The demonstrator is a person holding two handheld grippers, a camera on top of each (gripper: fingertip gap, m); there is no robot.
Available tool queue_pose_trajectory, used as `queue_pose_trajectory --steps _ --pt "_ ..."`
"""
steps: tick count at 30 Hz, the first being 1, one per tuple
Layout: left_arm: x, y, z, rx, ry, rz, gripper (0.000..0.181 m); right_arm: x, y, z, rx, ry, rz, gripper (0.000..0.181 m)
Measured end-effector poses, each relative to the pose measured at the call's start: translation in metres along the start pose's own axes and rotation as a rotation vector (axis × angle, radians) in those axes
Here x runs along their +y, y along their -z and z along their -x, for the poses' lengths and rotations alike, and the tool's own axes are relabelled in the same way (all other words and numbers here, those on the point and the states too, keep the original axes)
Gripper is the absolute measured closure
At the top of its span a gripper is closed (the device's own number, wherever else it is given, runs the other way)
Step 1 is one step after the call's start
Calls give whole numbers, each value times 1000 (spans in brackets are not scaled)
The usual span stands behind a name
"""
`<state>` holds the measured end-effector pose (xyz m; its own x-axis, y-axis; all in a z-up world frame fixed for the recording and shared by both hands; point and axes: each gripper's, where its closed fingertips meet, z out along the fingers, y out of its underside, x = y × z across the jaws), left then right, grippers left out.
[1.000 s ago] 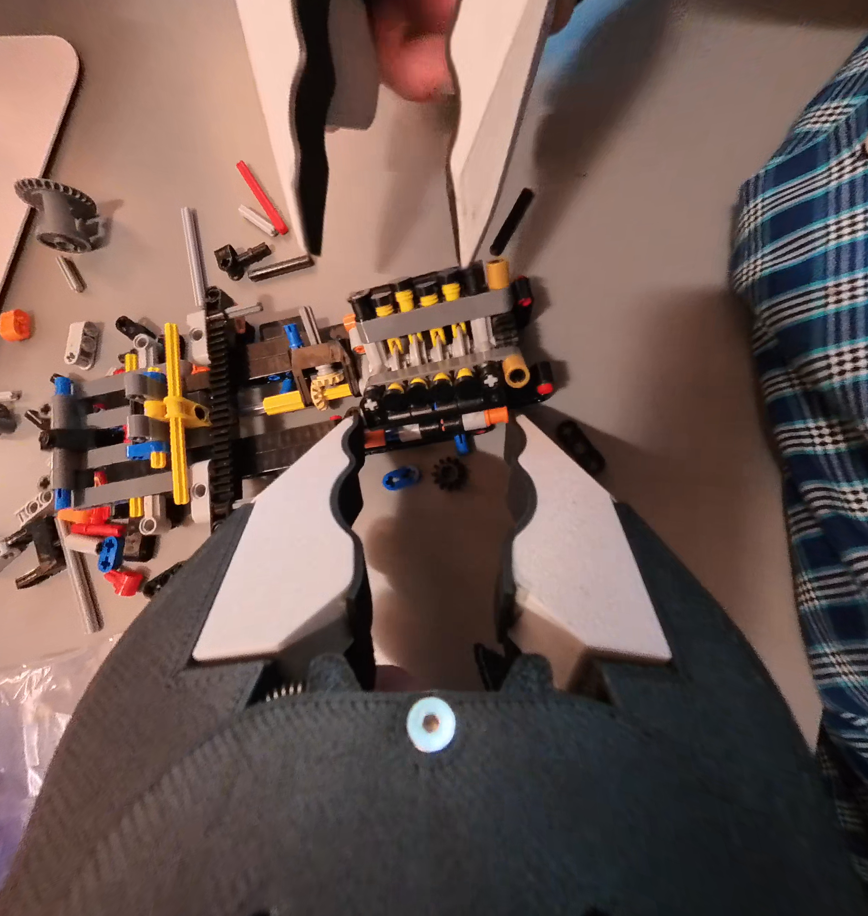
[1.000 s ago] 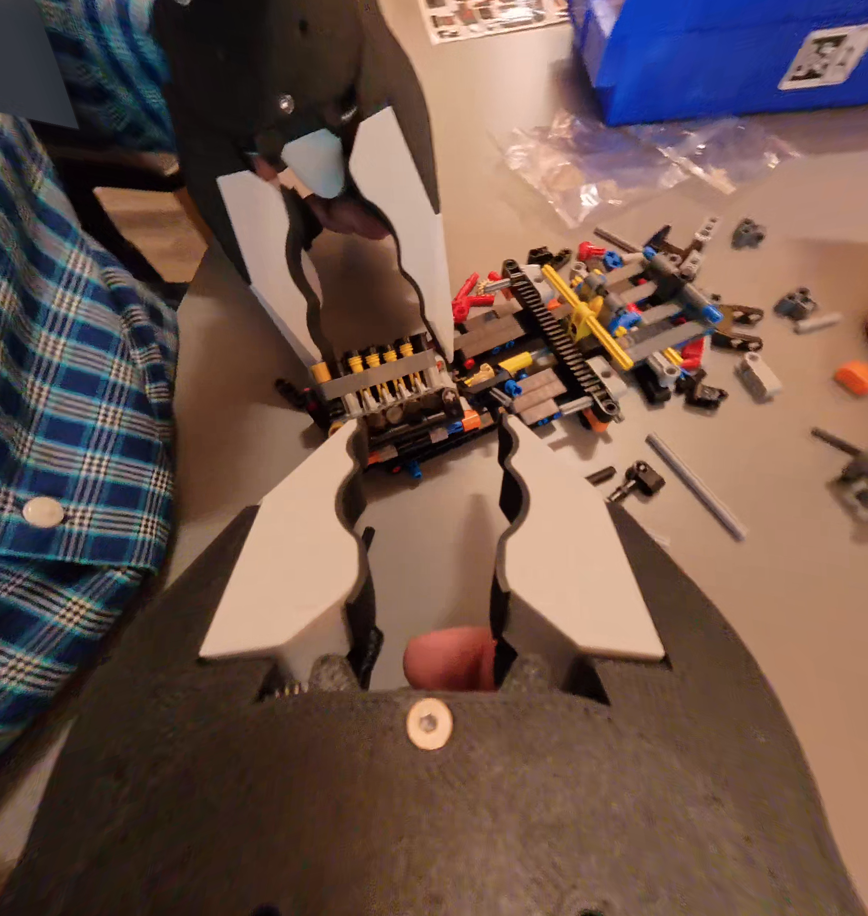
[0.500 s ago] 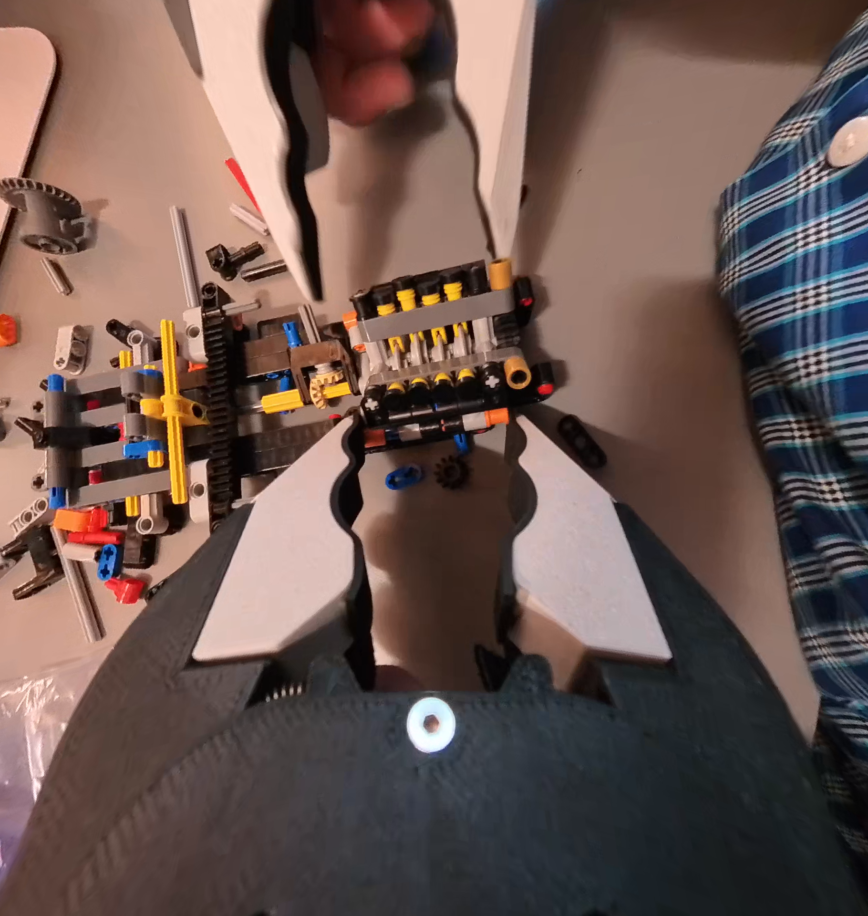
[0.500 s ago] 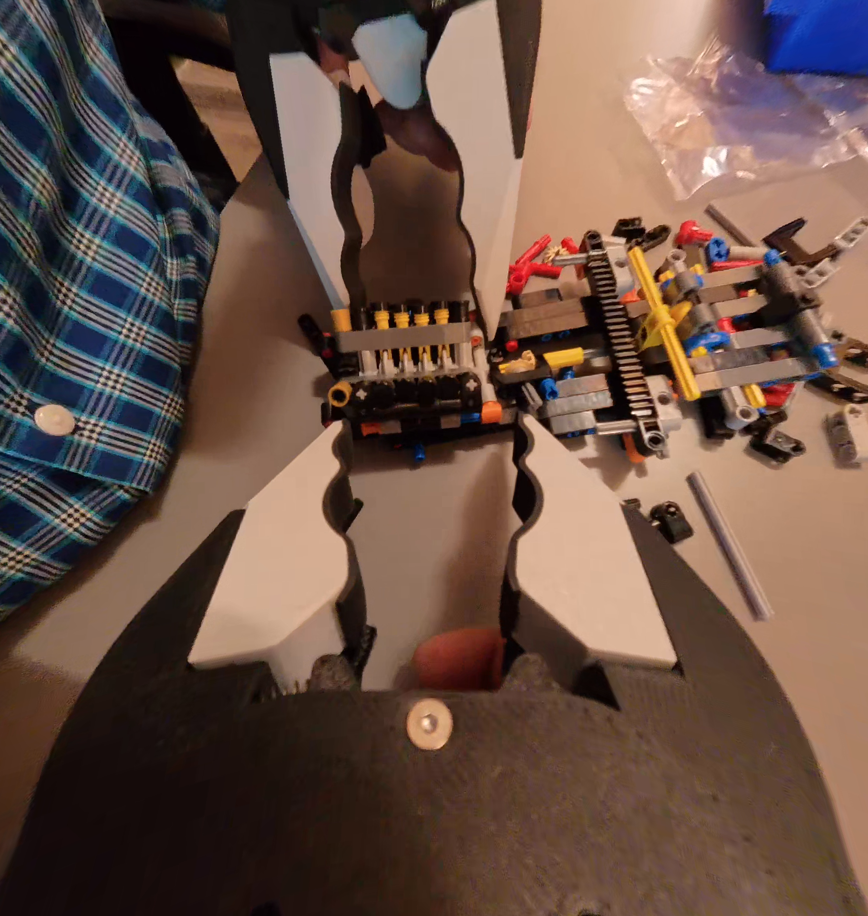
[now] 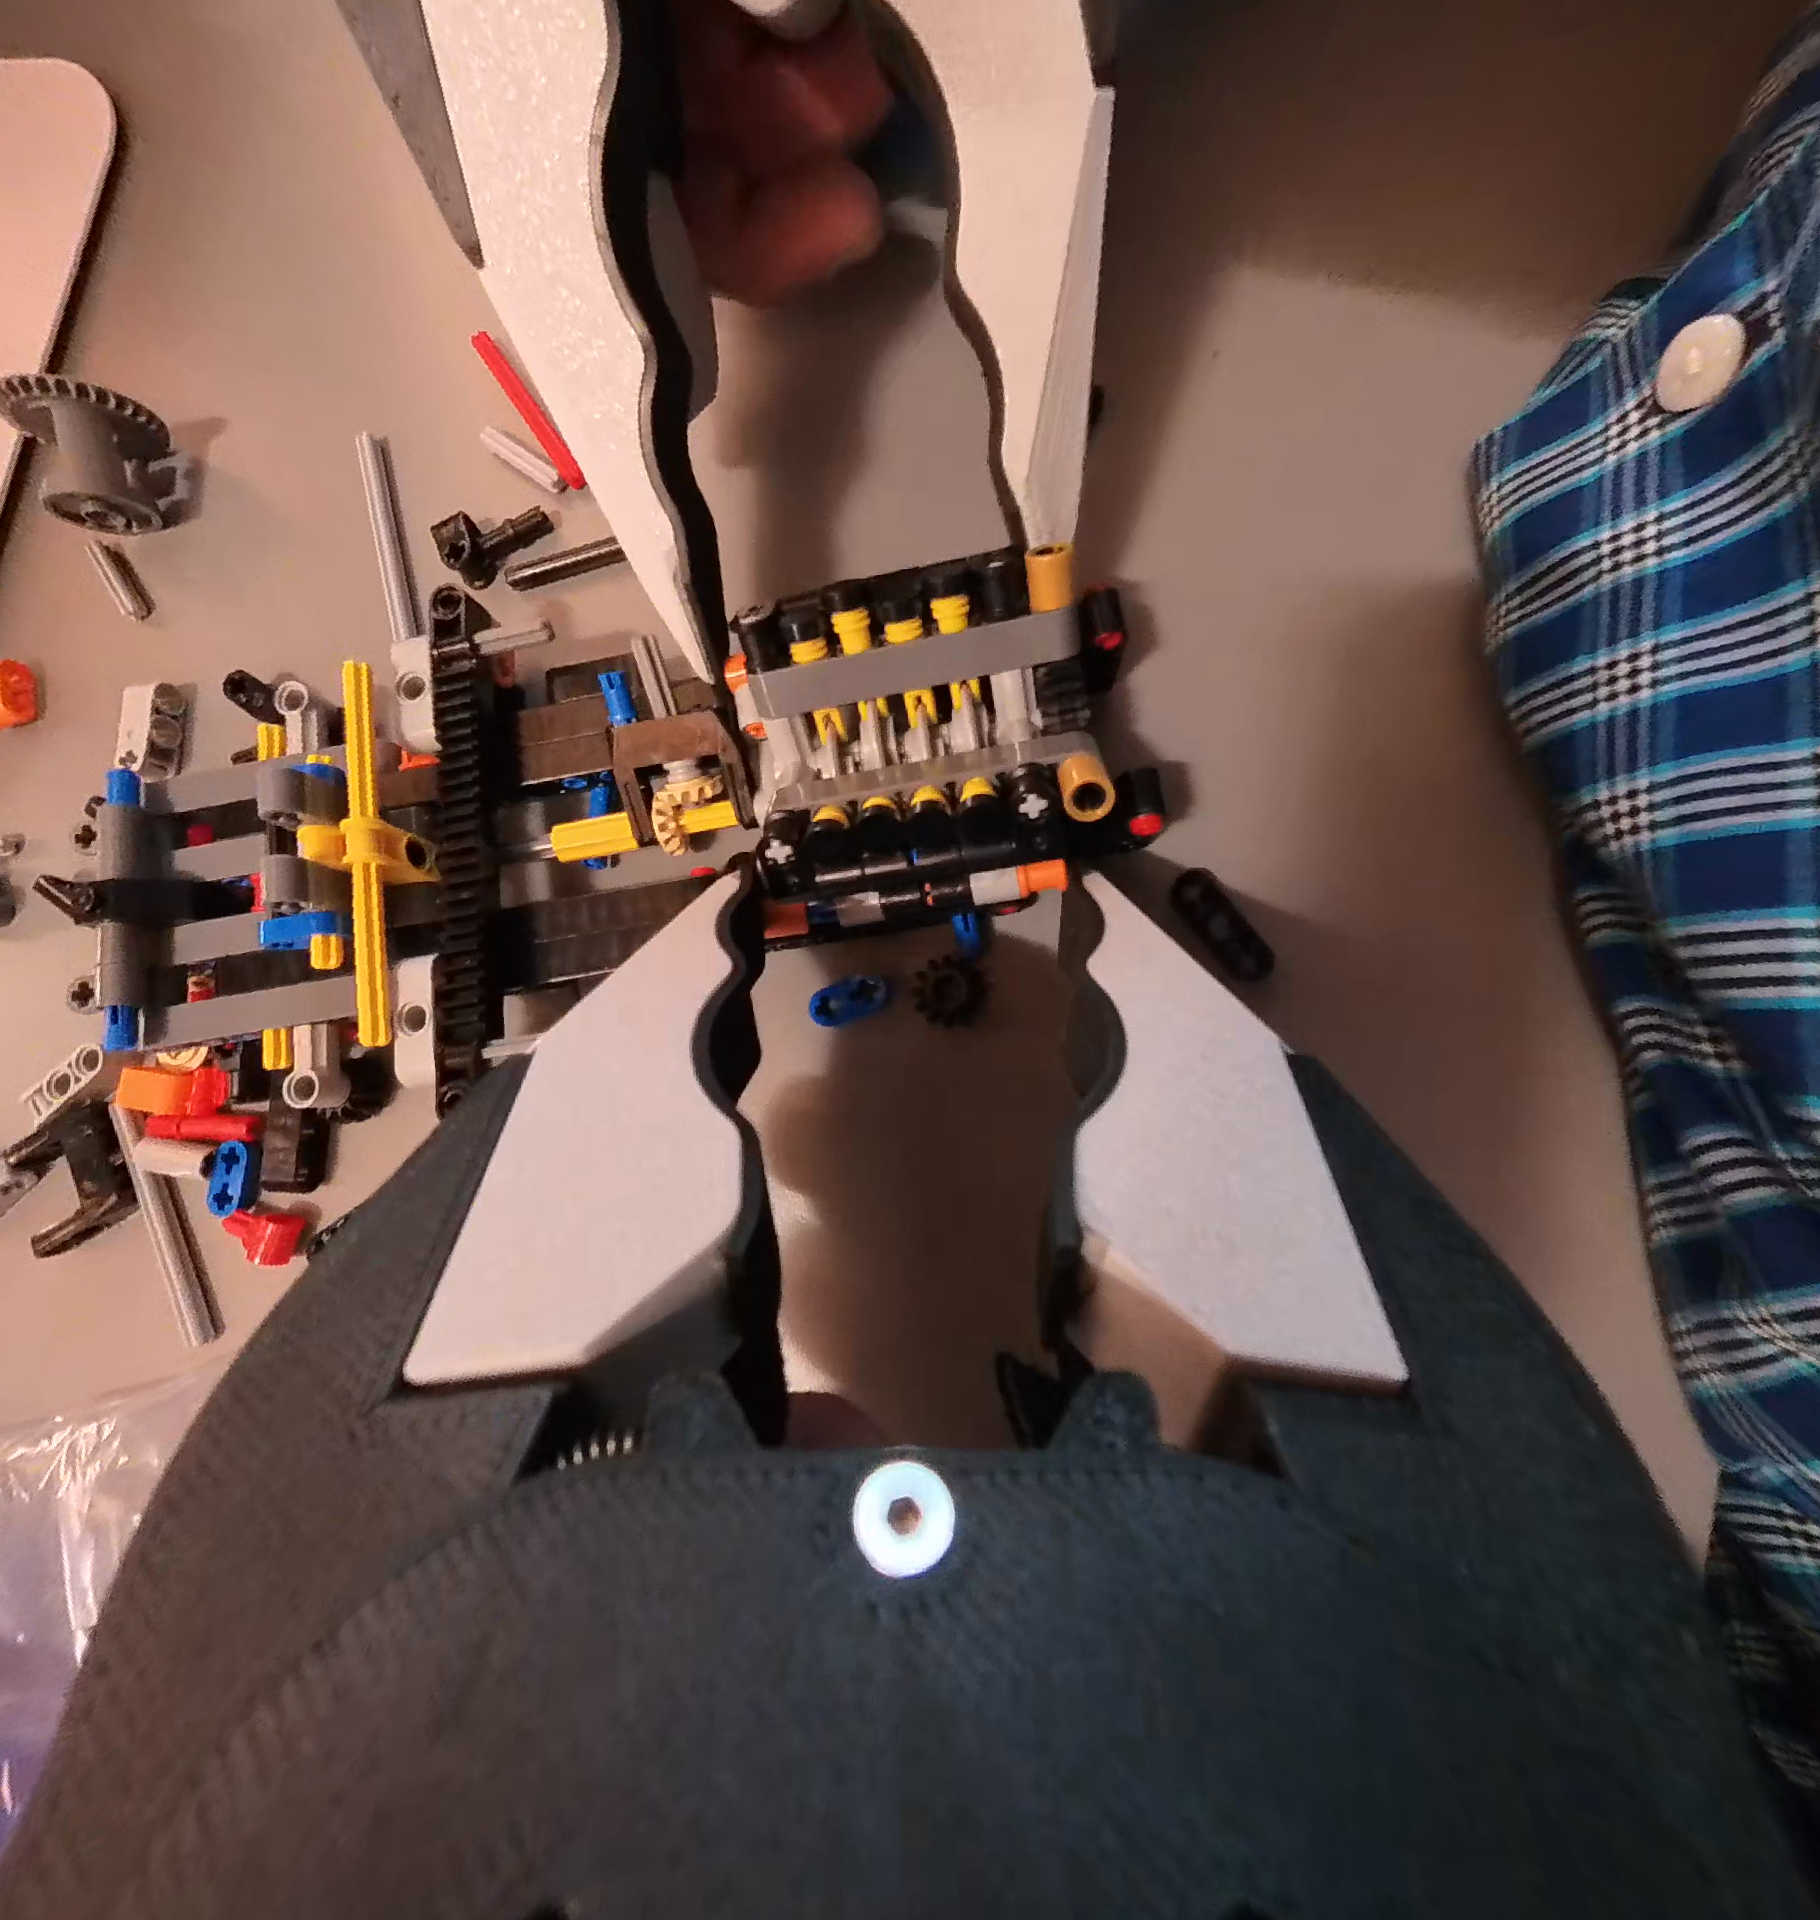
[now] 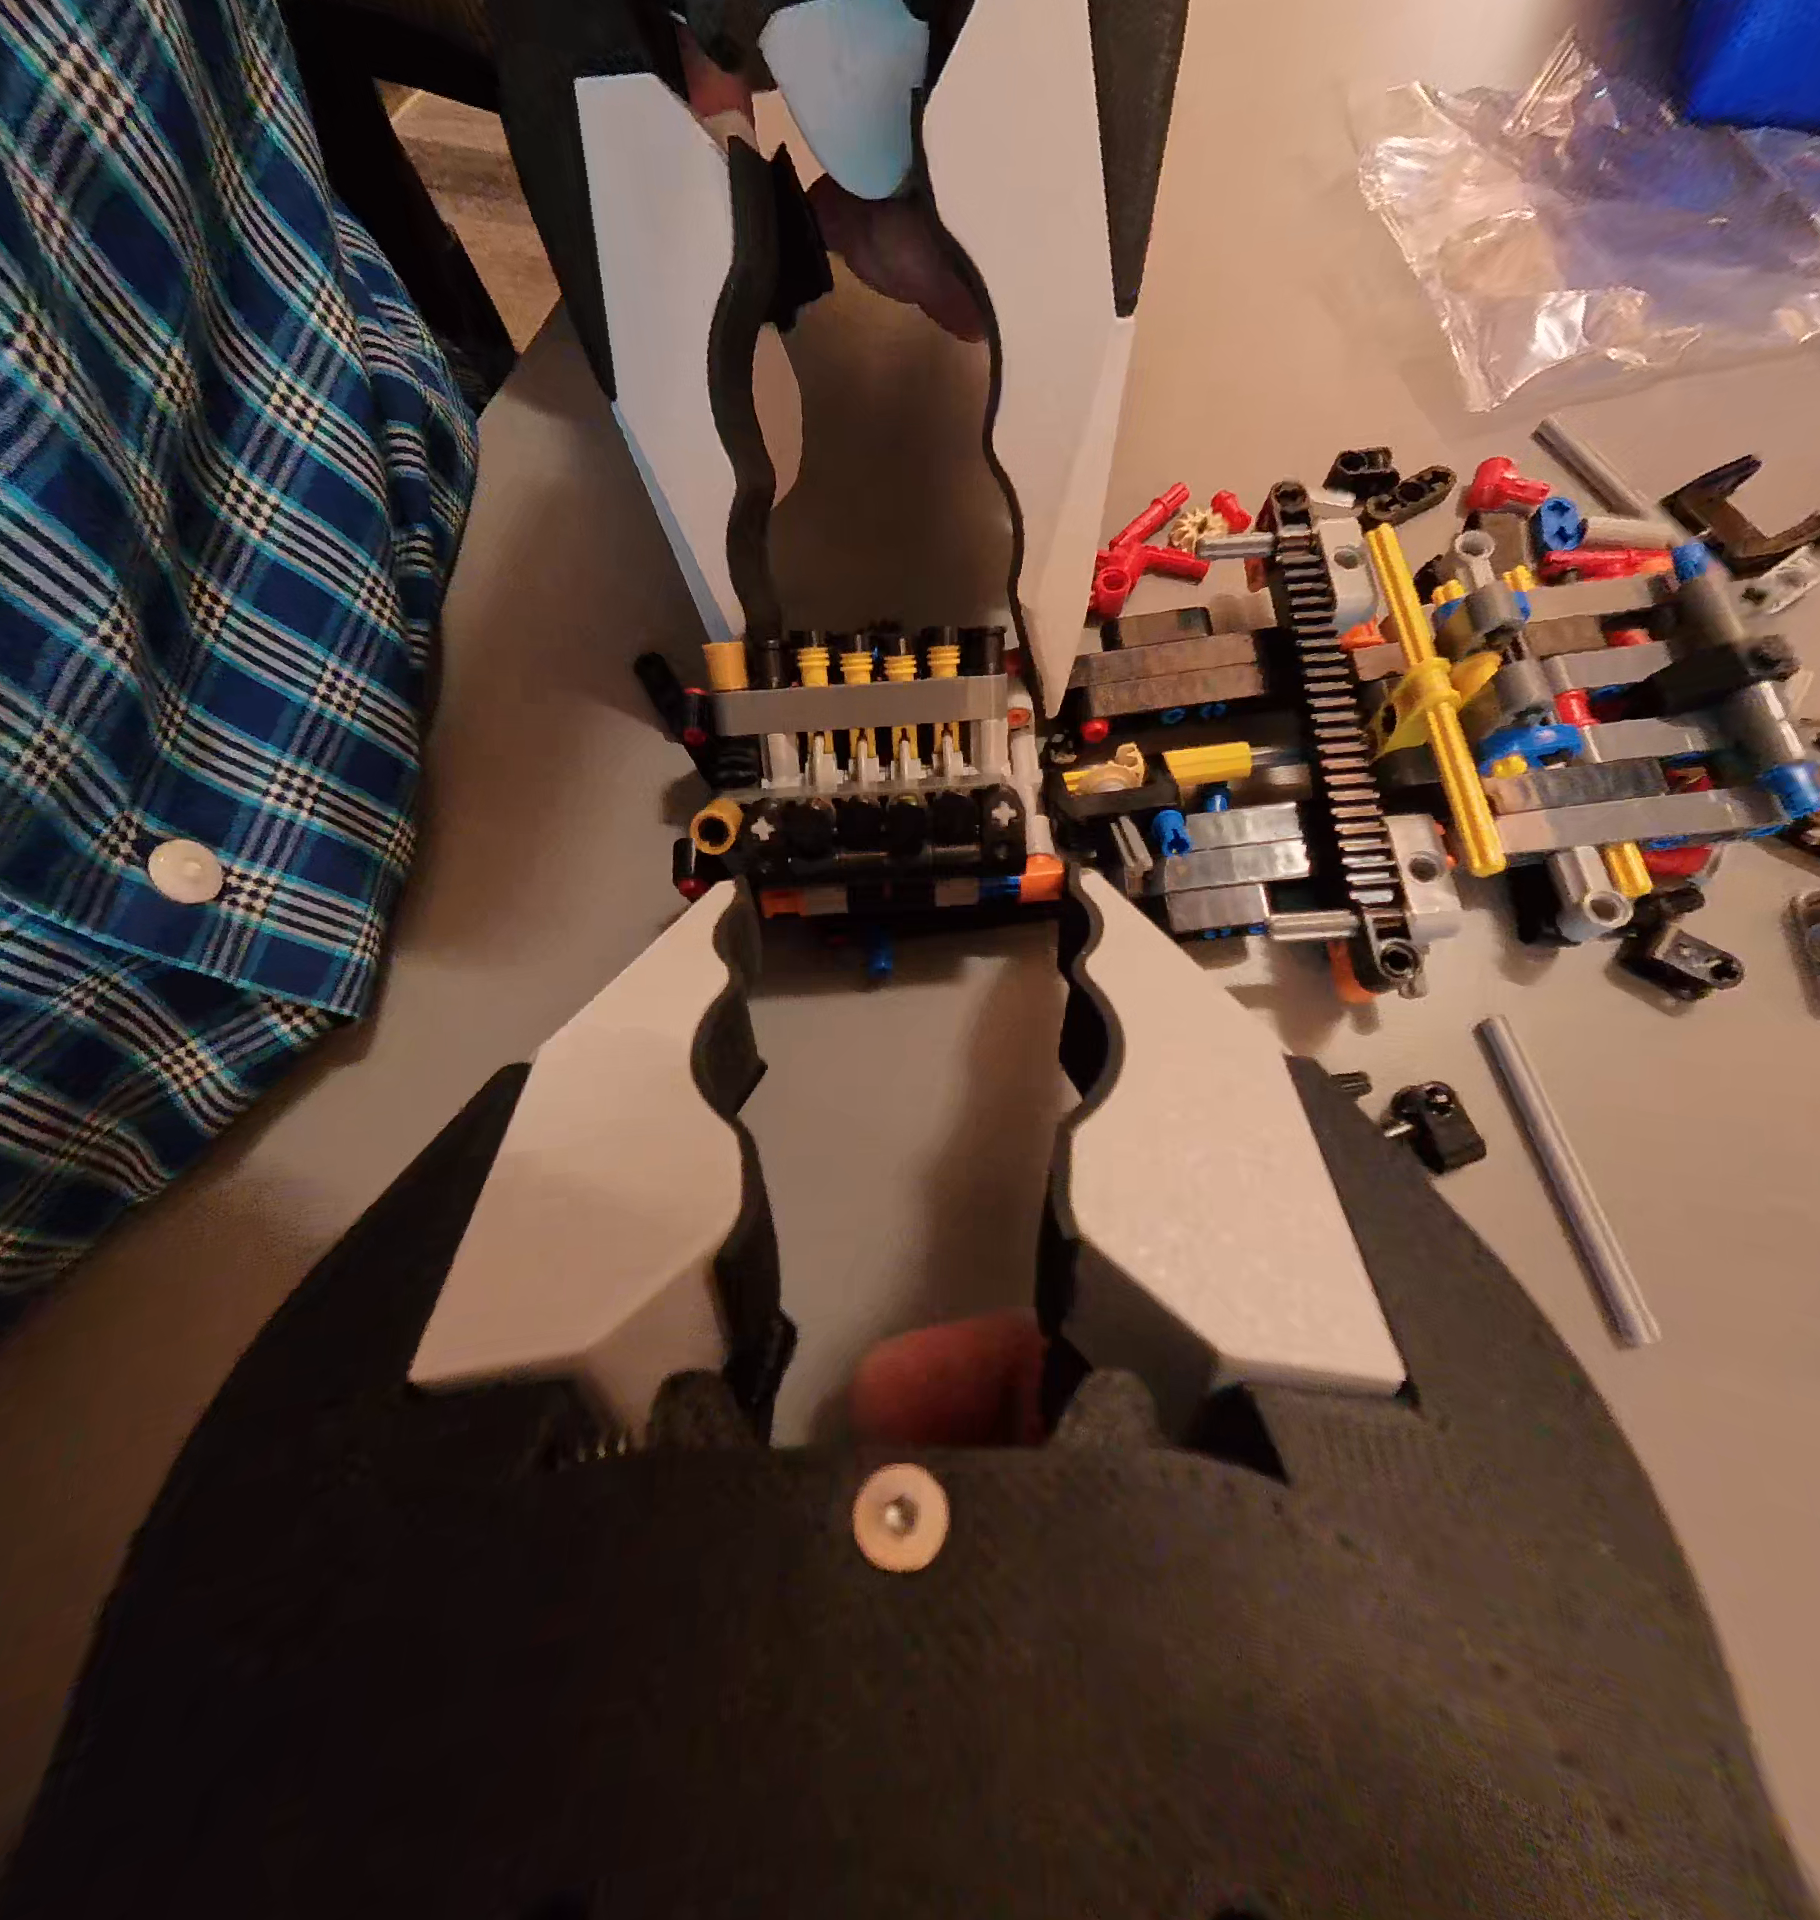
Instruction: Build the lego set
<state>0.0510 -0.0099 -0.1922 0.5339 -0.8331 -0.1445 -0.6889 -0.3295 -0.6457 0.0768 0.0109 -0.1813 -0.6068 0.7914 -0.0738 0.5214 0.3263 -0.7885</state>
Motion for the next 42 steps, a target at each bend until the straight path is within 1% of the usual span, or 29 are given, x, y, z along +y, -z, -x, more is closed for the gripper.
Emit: queue_pose_trajectory --steps 19,36,42 --pt "-2 2 -3 17 -4 50 126 0 -1 0 -15 24 4 126" --pt "-3 3 -4 22 9 8 126 -1 -1 1 -23 41 6 127" --pt "-5 1 -3 15 67 -41 125 0 0 -1 -11 33 6 126"
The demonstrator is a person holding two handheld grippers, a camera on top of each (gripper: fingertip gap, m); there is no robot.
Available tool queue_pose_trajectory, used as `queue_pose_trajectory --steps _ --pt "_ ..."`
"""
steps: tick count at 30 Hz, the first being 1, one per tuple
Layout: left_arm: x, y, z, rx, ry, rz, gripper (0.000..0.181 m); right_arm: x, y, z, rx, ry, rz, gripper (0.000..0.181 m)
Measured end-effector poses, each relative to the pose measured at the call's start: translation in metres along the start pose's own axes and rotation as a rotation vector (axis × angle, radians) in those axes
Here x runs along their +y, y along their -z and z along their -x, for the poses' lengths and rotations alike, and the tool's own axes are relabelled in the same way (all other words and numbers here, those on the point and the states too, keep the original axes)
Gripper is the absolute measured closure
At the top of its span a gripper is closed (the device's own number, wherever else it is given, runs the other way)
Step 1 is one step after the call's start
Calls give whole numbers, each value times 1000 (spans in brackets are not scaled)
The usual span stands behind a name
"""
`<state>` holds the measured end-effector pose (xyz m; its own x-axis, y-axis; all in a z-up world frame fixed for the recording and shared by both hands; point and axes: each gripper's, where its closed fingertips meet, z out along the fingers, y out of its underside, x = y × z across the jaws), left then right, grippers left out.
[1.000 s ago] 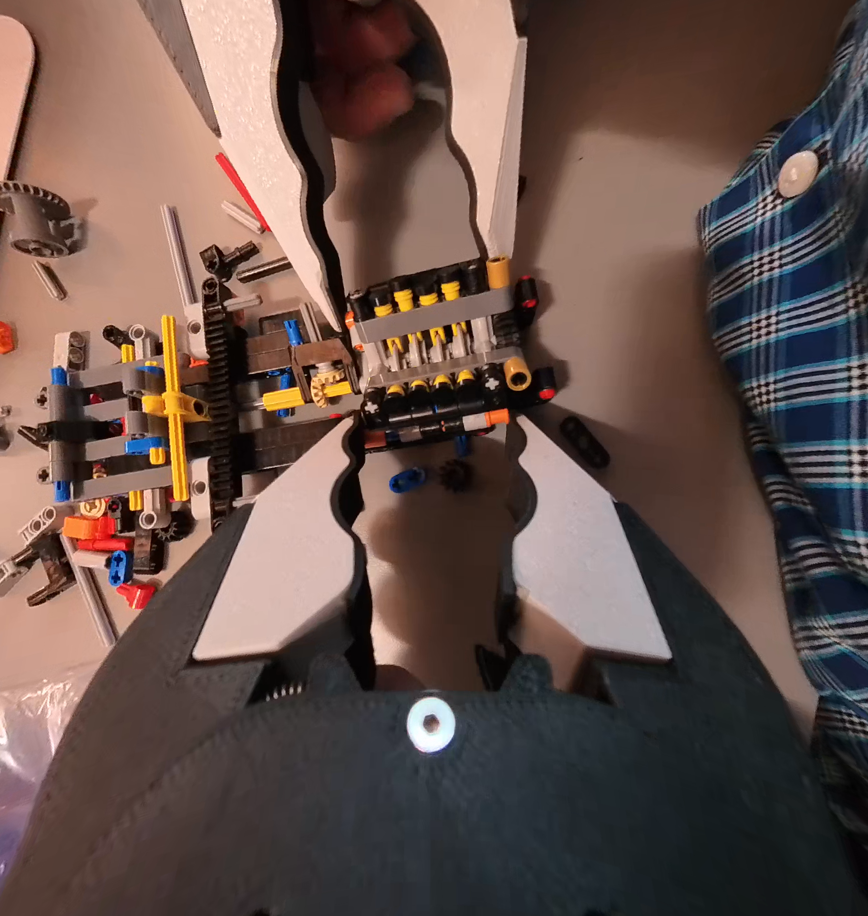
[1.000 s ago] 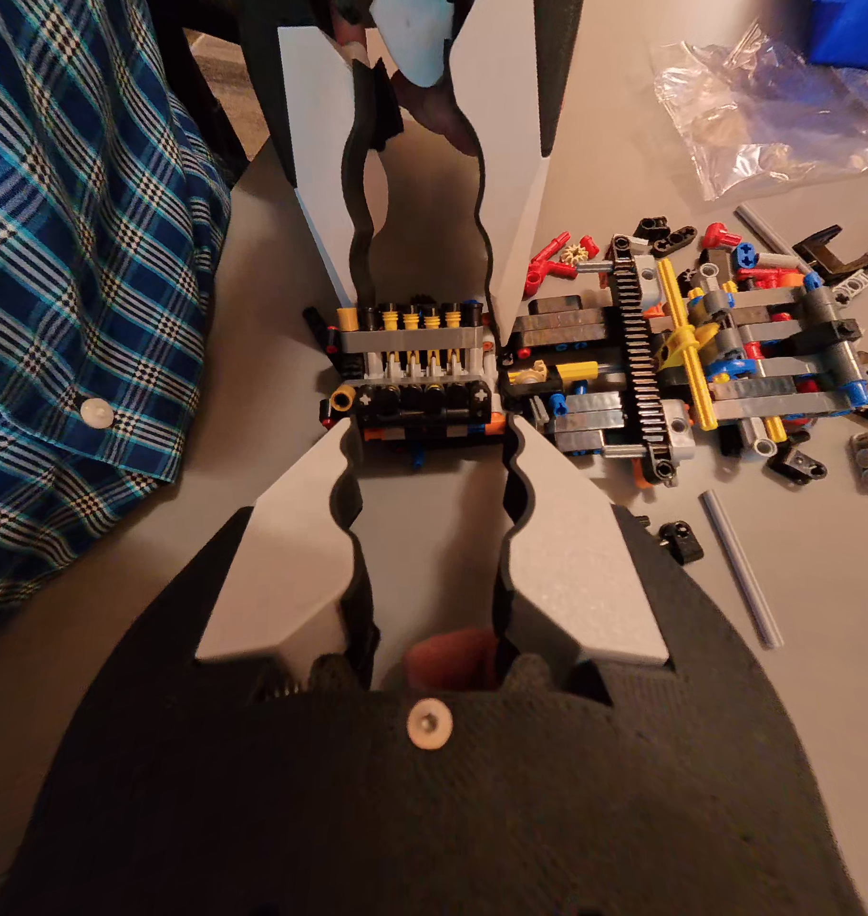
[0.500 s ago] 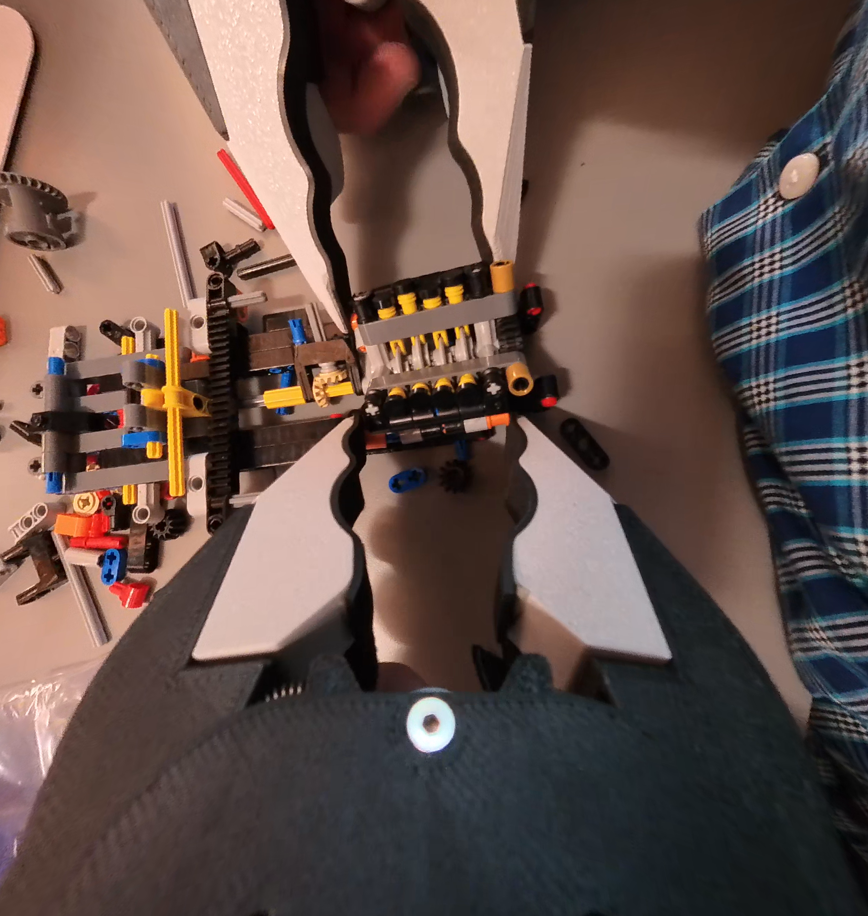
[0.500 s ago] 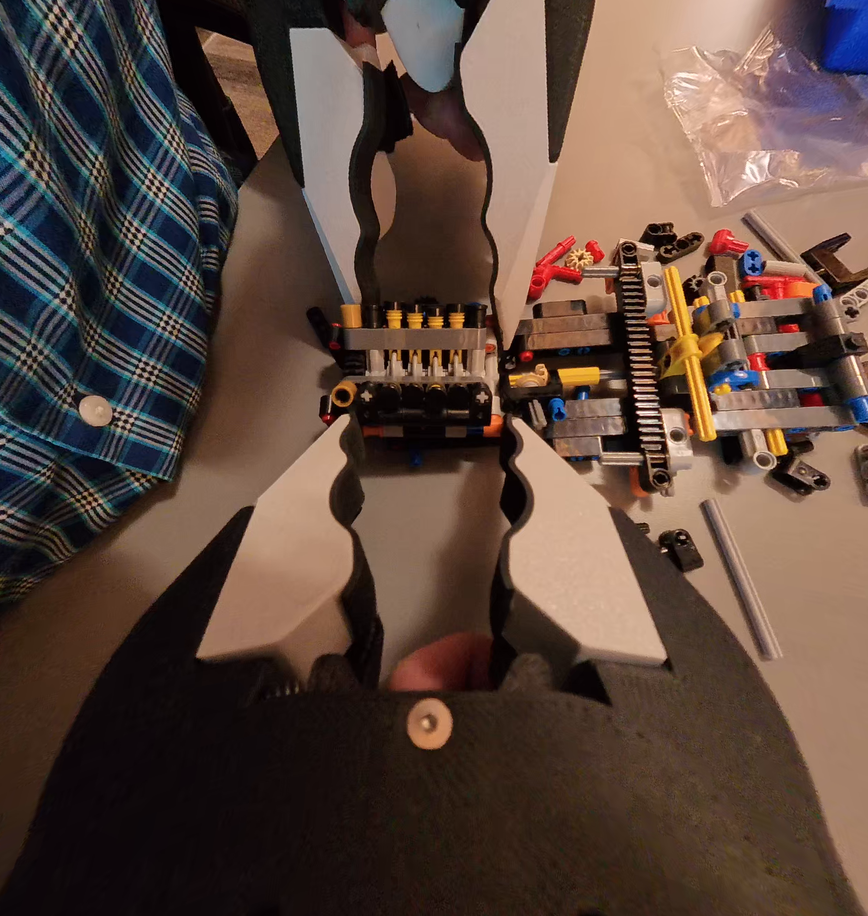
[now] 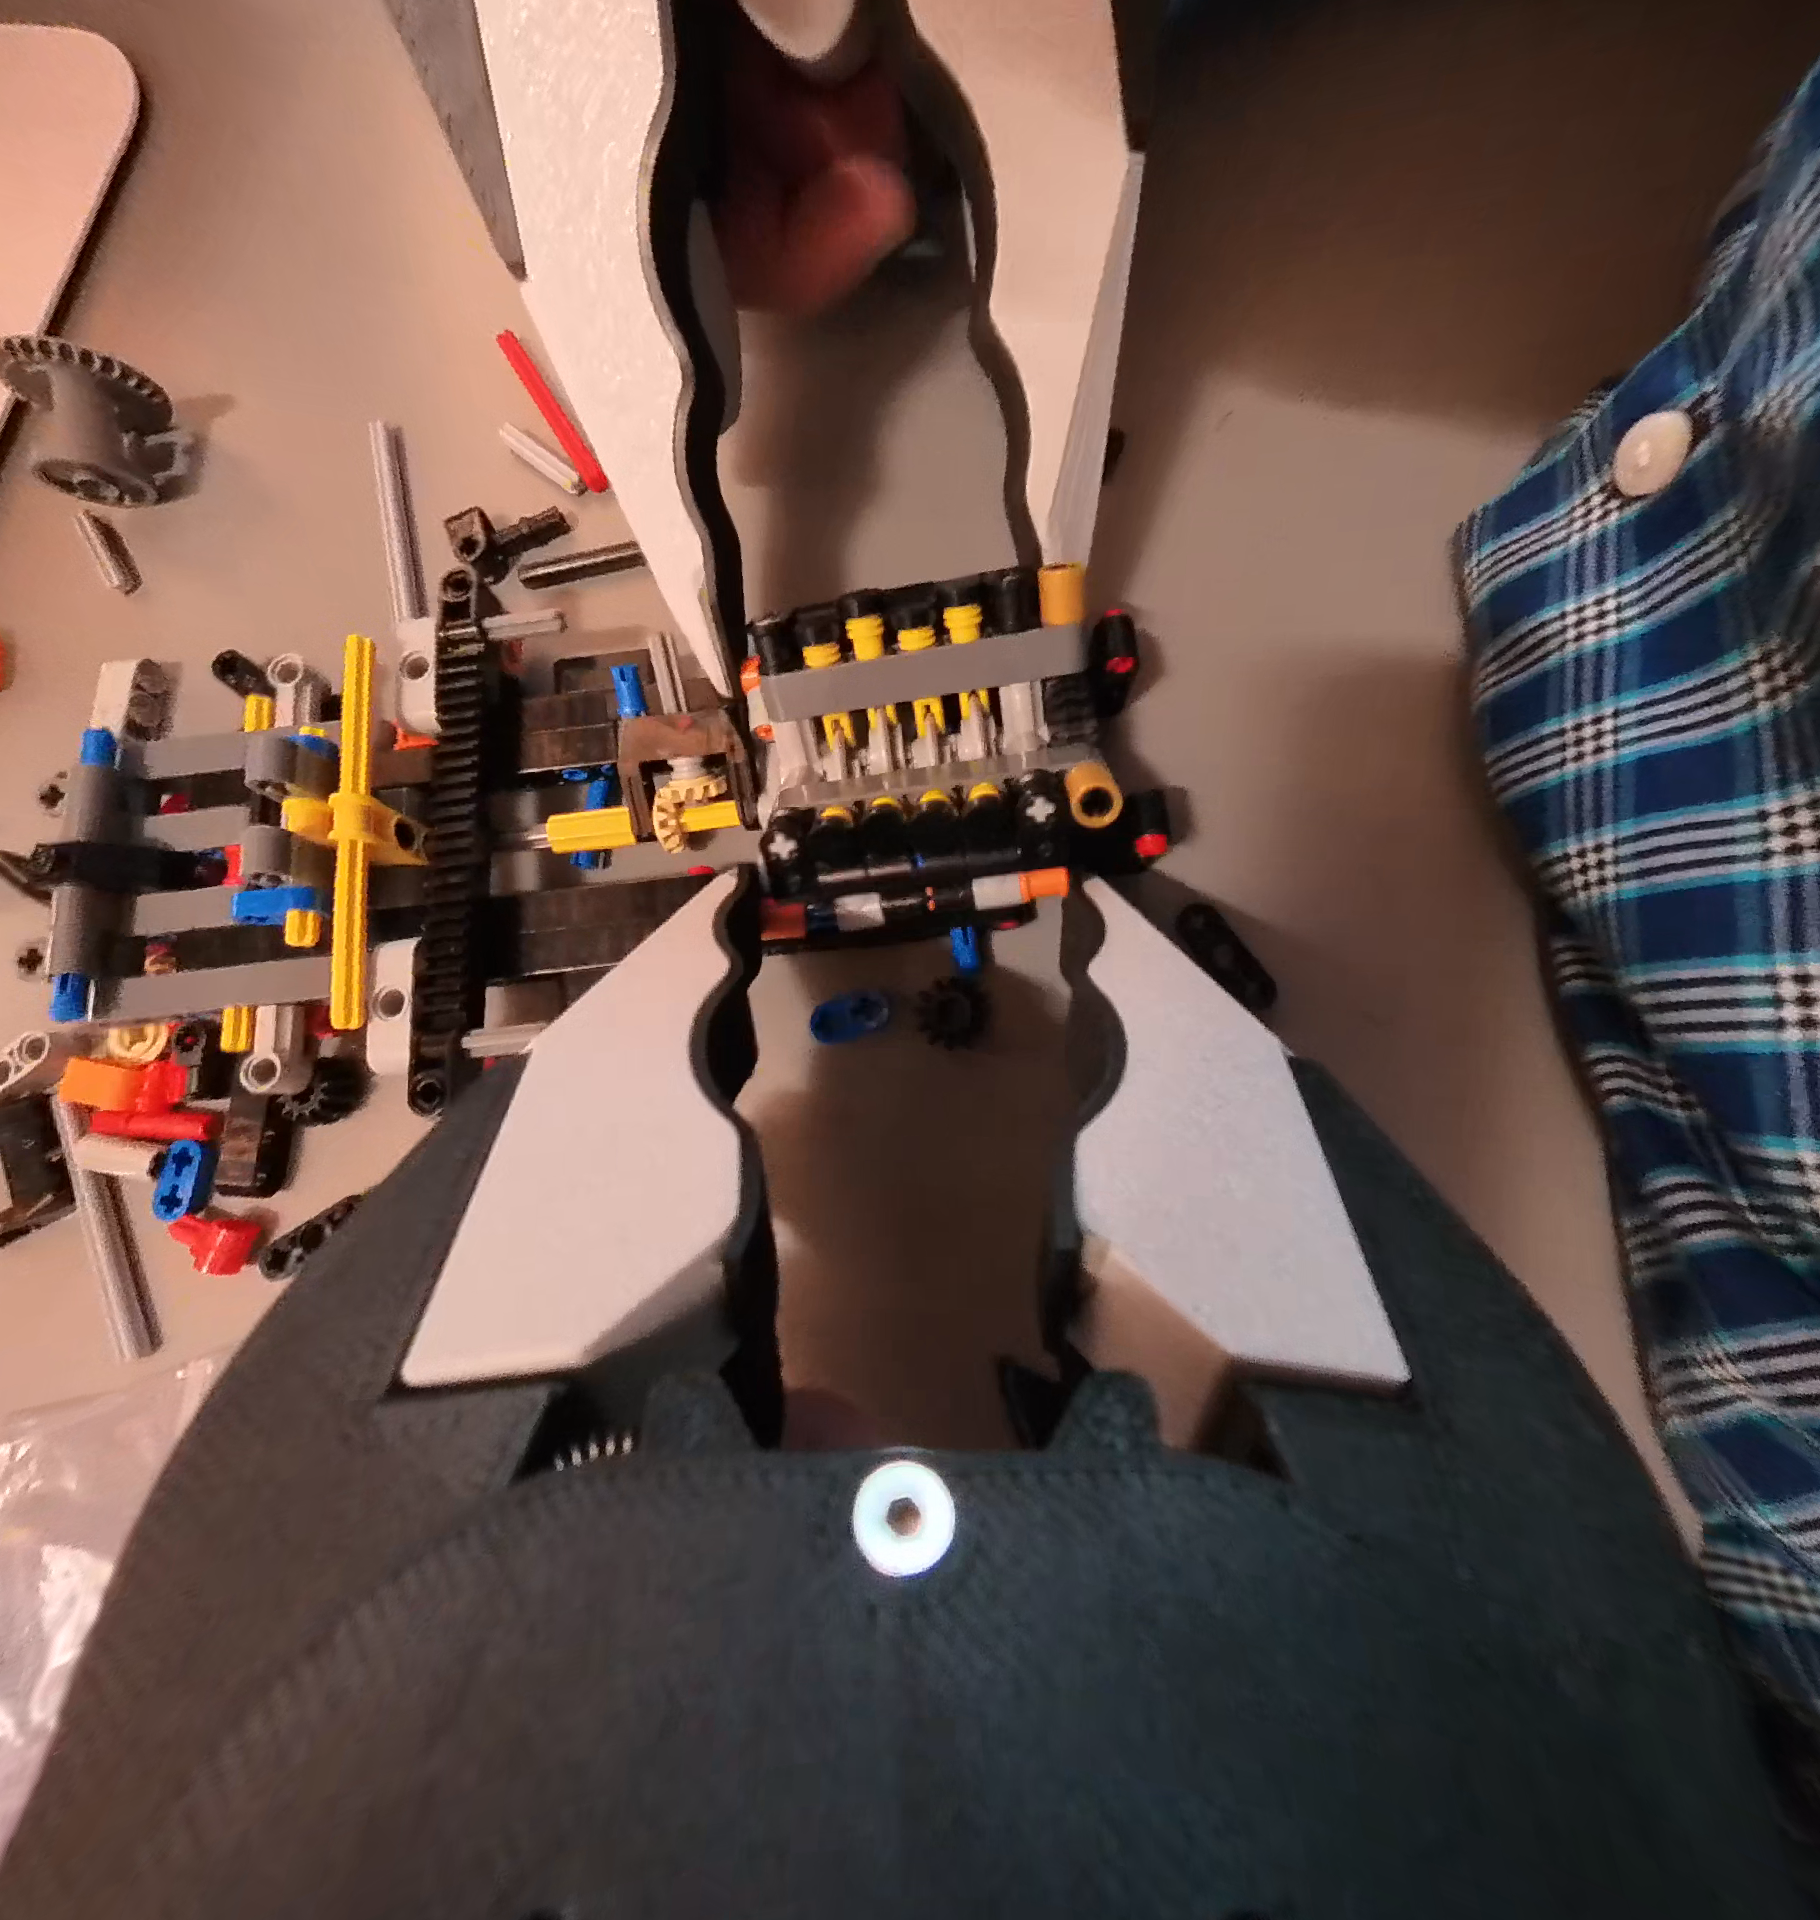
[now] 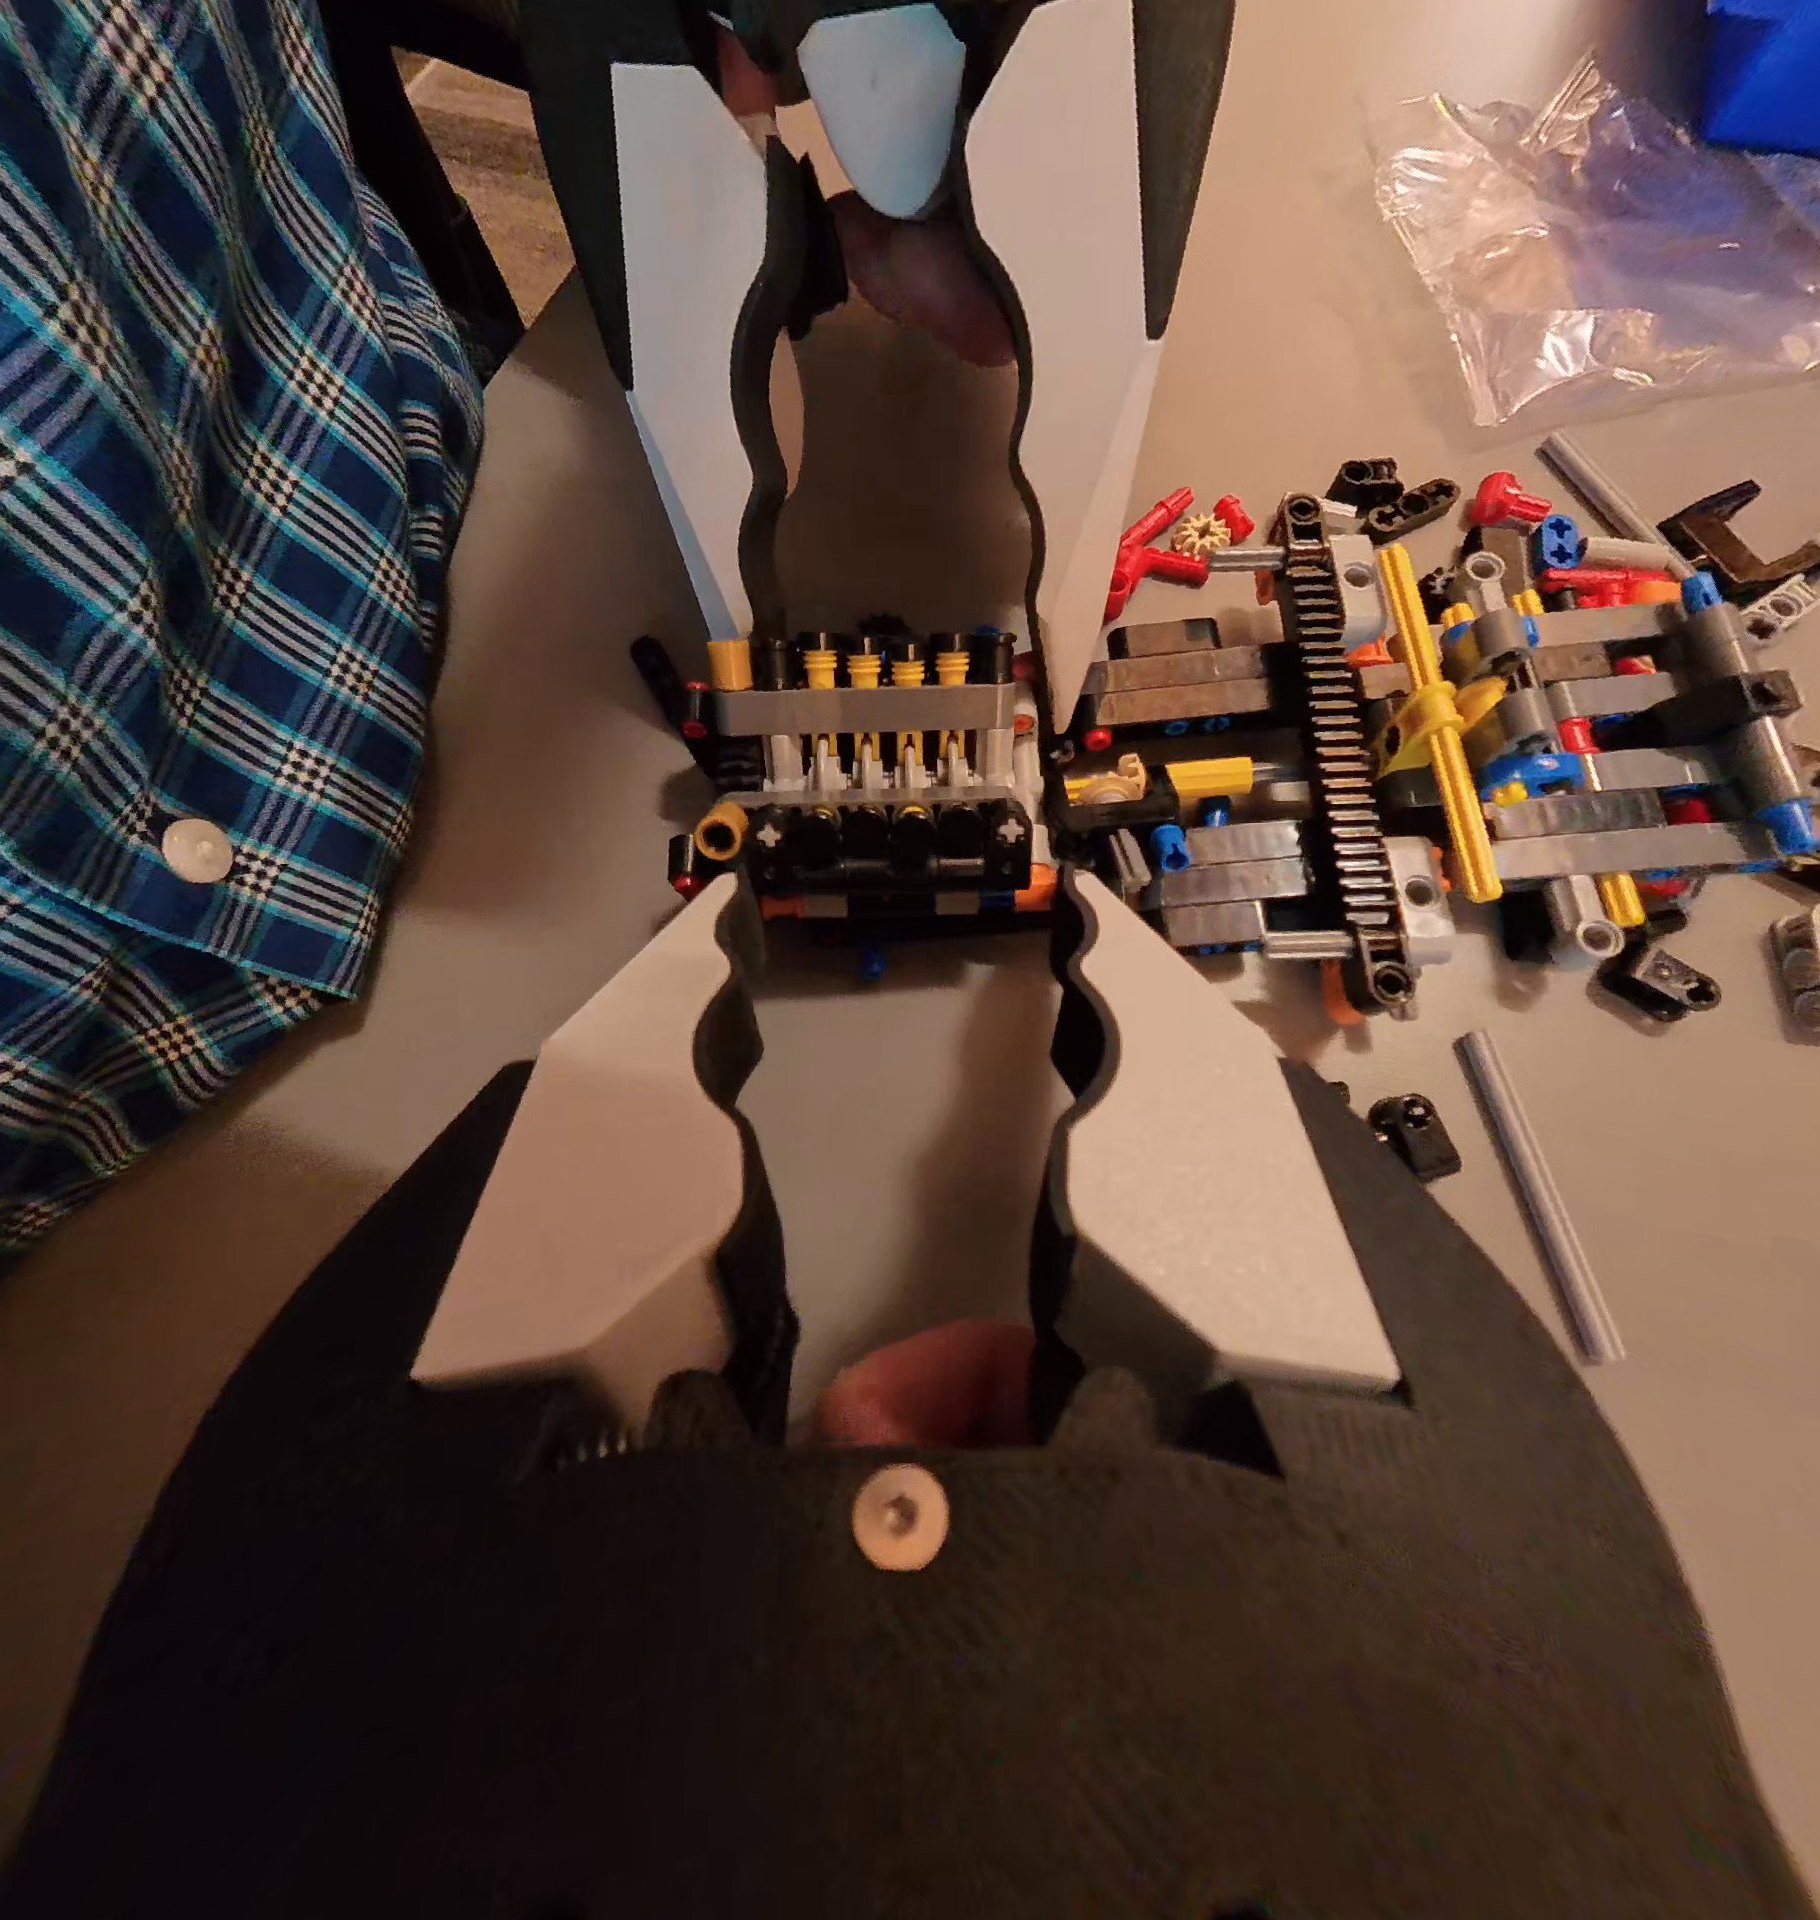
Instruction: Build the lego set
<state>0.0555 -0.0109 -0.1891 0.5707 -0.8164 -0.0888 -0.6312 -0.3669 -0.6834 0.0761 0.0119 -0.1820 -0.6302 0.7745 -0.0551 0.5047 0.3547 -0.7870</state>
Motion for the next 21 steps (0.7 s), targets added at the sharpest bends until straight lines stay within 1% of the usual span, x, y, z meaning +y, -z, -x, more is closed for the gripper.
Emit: queue_pose_trajectory --steps 9,14,21 --pt "-1 0 4 -53 17 -47 122 0 0 -1 6 -6 -1 127" --pt "1 4 9 -100 53 -57 116 0 0 -1 7 -6 -1 127" --pt "2 4 9 -115 28 -67 121 0 1 -1 8 -5 0 127"
